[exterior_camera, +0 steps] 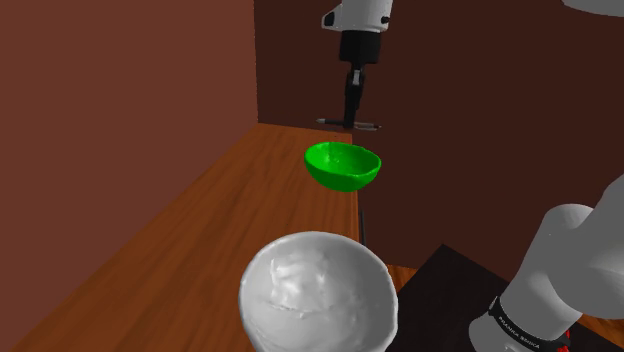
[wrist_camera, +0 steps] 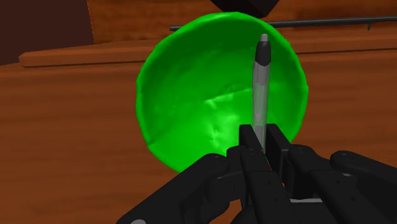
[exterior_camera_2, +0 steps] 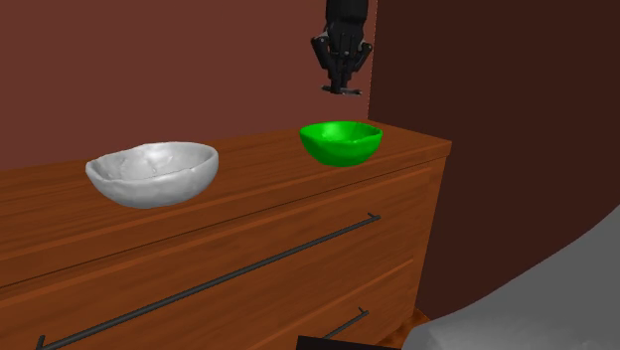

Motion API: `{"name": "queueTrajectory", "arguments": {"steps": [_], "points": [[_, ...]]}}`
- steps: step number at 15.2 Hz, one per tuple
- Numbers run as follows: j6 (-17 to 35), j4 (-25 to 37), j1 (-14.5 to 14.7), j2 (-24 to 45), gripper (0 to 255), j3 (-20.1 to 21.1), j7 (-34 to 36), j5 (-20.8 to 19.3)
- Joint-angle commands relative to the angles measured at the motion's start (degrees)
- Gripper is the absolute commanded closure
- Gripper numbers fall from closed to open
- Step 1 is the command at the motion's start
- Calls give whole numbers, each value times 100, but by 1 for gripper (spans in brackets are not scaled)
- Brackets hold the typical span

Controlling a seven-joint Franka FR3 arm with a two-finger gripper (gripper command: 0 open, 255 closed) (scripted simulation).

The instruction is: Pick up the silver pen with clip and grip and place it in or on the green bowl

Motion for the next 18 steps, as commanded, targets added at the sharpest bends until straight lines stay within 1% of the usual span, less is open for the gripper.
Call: {"name": "queueTrajectory", "arguments": {"steps": [1, 12, 18], "points": [[161, -208, -7, -47, 255, -13, -43, 3], [1018, -1224, 5, -204, 255, 3, -118, 33], [1018, -1224, 5, -204, 255, 3, -118, 33]]}}
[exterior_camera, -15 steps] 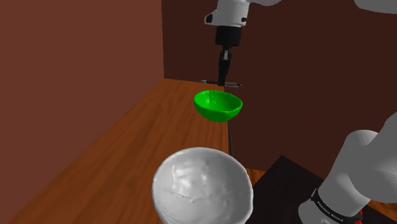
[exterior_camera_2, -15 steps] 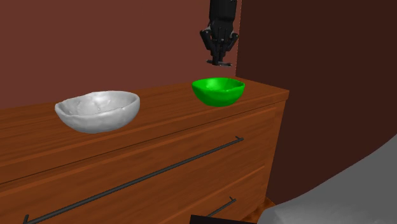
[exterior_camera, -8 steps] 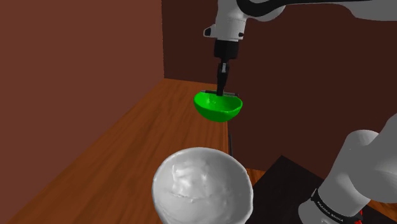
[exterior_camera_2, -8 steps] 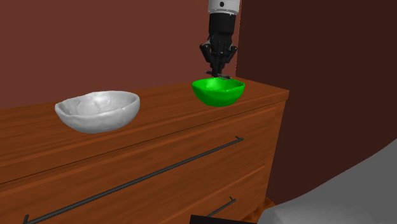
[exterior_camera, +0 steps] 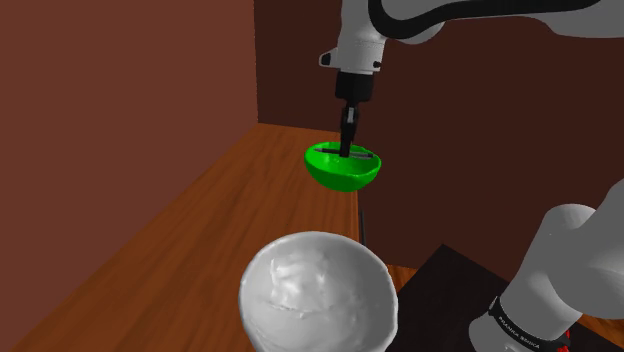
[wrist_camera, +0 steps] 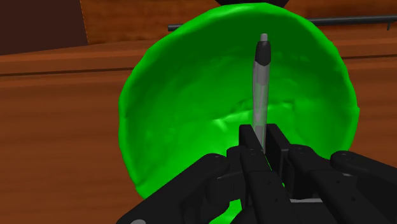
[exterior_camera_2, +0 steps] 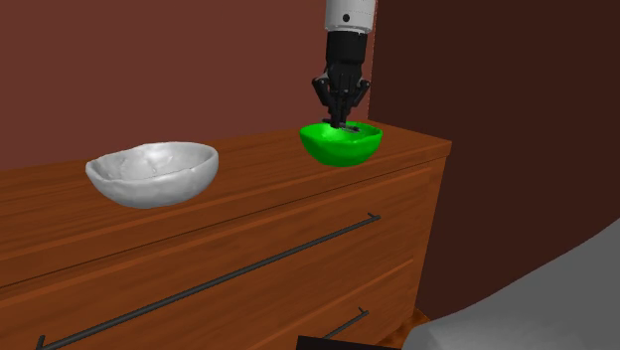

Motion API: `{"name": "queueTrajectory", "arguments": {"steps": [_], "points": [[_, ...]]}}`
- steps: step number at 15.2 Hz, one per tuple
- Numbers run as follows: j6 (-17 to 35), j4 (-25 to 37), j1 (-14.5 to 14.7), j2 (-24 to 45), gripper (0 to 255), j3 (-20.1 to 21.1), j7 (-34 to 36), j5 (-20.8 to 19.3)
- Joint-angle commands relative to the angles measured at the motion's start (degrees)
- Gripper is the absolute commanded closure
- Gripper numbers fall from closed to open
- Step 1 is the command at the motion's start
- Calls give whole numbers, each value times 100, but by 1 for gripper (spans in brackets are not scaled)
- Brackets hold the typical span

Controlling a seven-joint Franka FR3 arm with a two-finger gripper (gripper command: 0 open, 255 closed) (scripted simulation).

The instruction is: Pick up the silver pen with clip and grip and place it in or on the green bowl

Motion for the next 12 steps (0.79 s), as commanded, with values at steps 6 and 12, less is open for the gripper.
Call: {"name": "queueTrajectory", "arguments": {"steps": [6, 12], "points": [[1, -1, 0, 0, 0, 0, 0, 0], [-733, 877, -26, 146, 0, -38, 26, -35]]}}
